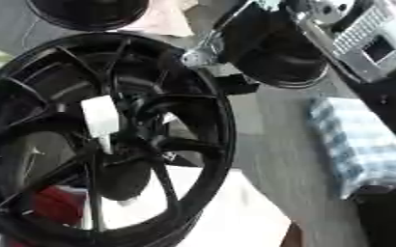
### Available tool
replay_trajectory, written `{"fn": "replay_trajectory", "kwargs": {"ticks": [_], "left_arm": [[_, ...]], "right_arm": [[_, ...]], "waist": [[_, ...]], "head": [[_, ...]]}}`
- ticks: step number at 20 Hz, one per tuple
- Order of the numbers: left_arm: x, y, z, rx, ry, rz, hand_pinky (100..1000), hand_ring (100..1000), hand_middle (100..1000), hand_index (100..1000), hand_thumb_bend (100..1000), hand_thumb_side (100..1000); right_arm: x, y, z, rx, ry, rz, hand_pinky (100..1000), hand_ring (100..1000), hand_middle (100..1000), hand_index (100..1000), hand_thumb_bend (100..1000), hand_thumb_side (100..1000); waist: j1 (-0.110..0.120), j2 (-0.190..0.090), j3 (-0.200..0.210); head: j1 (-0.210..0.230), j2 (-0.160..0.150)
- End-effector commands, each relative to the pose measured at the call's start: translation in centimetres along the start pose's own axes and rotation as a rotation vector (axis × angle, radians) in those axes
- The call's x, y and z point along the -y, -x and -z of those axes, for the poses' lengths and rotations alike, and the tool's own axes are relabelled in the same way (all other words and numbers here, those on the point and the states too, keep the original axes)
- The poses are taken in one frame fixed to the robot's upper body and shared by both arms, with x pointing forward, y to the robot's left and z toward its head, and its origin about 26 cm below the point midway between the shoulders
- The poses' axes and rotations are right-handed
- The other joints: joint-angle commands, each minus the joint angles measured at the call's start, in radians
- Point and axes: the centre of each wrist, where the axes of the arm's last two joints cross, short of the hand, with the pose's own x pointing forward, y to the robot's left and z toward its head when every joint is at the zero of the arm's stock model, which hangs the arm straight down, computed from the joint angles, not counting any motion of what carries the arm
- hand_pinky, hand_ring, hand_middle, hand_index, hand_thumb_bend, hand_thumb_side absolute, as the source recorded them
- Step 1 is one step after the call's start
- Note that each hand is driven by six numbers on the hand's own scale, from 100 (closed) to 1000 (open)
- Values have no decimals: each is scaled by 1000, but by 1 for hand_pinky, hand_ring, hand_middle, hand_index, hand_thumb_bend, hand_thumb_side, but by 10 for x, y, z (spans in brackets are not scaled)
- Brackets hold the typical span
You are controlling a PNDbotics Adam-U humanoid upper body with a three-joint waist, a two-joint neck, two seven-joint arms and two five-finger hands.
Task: Pull the pin out of the wheel hub.
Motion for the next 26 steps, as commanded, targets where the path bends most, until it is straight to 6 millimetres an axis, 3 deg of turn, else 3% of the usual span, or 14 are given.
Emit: {"fn": "replay_trajectory", "kwargs": {"ticks": [1,12,14,26], "left_arm": [[-1,-8,6,30,21,18,855,651,585,783,100,775],[-2,-8,5,29,18,21,855,649,585,783,100,776],[-1,-8,5,28,19,21,855,648,584,783,100,777],[-1,-8,5,20,29,23,857,647,585,783,100,776]], "right_arm": [[14,-4,-3,-15,32,-28,753,703,625,701,592,133],[24,-4,-8,-68,154,-11,745,694,614,692,598,109],[24,-4,-8,-70,145,-12,746,695,616,693,594,151],[12,-10,7,-65,-142,-52,750,712,642,717,596,184]], "waist": [[8,-11,-2],[5,-8,-1],[4,-8,-1],[-2,-16,5]], "head": [[4,-15],[9,-20],[8,-20],[-2,-13]]}}
